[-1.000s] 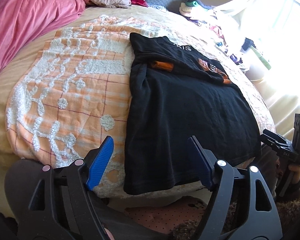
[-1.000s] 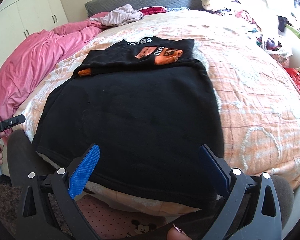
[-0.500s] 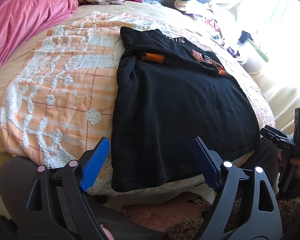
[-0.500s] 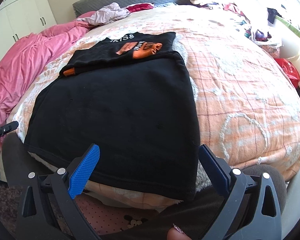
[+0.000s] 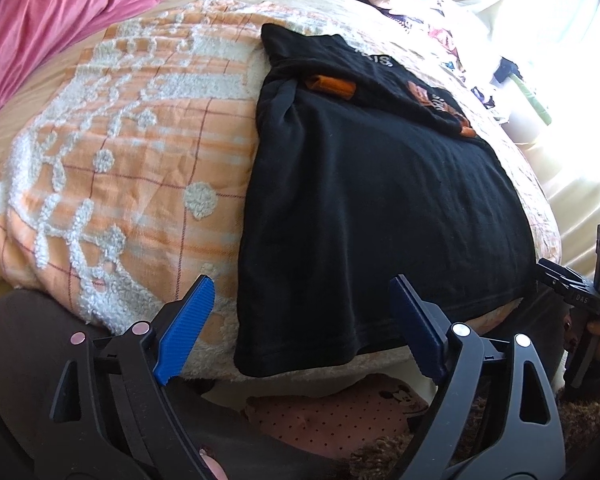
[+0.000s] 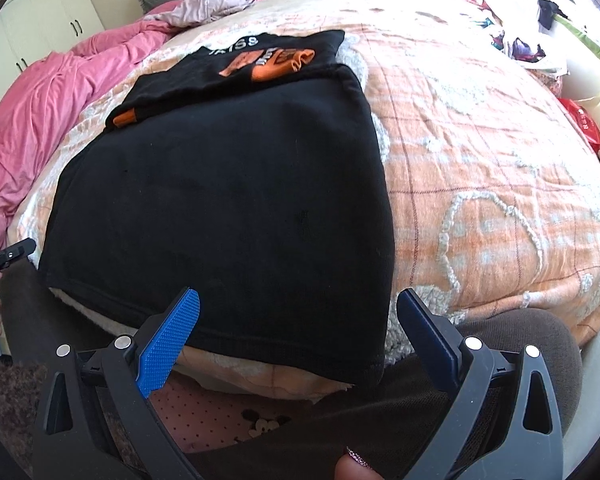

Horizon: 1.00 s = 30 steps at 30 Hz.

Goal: Fold small clothes
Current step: 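Close the left gripper on the hem while the right gripper closes on the hem, then lift the hem with both grippers and fold it toward the collar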

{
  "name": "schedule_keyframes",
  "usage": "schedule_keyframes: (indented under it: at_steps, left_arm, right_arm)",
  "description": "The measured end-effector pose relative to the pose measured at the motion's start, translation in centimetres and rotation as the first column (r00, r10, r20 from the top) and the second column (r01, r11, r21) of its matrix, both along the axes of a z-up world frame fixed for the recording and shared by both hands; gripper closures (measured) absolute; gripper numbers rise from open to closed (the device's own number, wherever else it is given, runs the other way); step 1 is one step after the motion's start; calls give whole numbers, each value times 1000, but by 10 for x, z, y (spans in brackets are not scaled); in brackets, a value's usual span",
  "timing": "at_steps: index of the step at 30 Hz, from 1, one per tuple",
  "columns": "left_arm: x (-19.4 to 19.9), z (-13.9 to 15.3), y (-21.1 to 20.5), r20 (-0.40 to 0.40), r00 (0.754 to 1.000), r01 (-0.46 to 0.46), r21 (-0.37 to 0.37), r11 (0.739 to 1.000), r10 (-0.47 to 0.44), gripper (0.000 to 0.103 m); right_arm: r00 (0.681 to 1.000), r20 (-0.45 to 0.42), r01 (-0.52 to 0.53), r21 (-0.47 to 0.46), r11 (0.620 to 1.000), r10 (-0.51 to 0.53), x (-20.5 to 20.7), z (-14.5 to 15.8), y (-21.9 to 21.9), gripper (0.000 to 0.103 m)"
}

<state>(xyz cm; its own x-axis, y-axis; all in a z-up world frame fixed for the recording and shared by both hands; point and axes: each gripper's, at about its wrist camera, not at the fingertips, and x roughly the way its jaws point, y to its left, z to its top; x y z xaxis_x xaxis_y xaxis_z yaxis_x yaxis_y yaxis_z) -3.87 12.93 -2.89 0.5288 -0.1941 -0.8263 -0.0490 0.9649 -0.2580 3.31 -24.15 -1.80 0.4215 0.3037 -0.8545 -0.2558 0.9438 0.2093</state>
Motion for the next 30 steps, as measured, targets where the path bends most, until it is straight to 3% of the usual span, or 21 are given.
schedule_keyframes:
  at_steps: [3, 7, 10, 14, 17, 19, 20, 21, 22, 25, 30]
  left_arm:
    - [1, -7, 4, -19, 1000, -10, -1, 1000, 10, 22]
    - [0, -12, 4, -28, 999, -27, 80, 996, 30, 22]
    - [-2, -14, 9, -34, 999, -35, 73, 997, 37, 22]
    - [-4, -15, 15, -37, 998, -46, 65, 997, 49, 22]
    - [-5, -15, 15, -34, 998, -54, 93, 994, 57, 22]
    - [-5, -15, 15, -28, 998, -54, 86, 995, 57, 22]
    - [-5, -15, 15, -27, 998, -52, 68, 996, 54, 22]
    - [-4, -16, 16, -28, 998, -51, 49, 998, 52, 24]
    - [-4, -17, 16, -30, 998, -49, 39, 998, 50, 31]
    - [-3, -21, 12, -38, 999, -34, 19, 999, 35, 49]
    - [0, -30, 11, -60, 998, -32, -21, 999, 30, 61]
  right_arm:
    - [1000, -14, -14, 0, 1000, 14, 2, -4, 1, 5]
    - [999, -43, -25, -49, 998, 23, 11, -9, 4, 5]
    - [997, -67, -32, -52, 998, 29, 22, -15, 1, 6]
    - [994, -80, -75, -30, 997, 73, 29, -19, -3, 14]
    - [994, -63, -83, 60, 995, 87, 29, -13, -15, 34]
    - [994, -61, -87, 85, 993, 92, 27, -11, -24, 59]
    - [993, -63, -93, 102, 990, 100, 27, -11, -28, 67]
    - [992, -67, -98, 118, 988, 106, 27, -11, -31, 79]
    - [992, -74, -97, 117, 988, 106, 27, -11, -34, 81]
    - [989, -97, -106, 77, 991, 113, 30, -14, -31, 83]
    - [973, -123, -197, -10, 980, 194, 35, -15, -15, 73]
